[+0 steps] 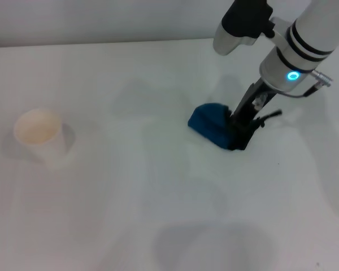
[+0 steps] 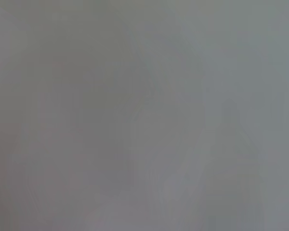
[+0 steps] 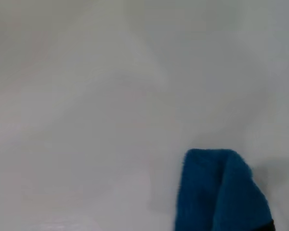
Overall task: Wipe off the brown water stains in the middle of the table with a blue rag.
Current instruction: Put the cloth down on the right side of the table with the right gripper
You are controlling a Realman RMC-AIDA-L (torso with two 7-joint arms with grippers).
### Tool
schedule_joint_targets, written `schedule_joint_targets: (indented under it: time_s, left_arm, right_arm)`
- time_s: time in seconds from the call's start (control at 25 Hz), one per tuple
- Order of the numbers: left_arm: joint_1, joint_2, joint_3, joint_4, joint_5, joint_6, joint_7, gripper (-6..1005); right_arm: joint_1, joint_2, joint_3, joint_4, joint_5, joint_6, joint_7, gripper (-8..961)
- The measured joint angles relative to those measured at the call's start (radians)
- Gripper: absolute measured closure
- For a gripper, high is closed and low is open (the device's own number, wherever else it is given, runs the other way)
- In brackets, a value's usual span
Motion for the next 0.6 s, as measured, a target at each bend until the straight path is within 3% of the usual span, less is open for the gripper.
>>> schedule_joint_targets:
  time_s: [0.28,0.6]
  left_arm:
    - [-0.004,0.000,0.000,0.000,0.001,0.000,0.000,124]
    - [-0.003,0.001,0.000,0.002,0.001,0.001,0.000,125]
  right_arm:
    - [-0.055,0.001,0.014,0.004,0.139,0.045,-0.057,861]
    - [-0.157,-0.003,0.212,-0.013,0.161,-0.058,-0.063,862]
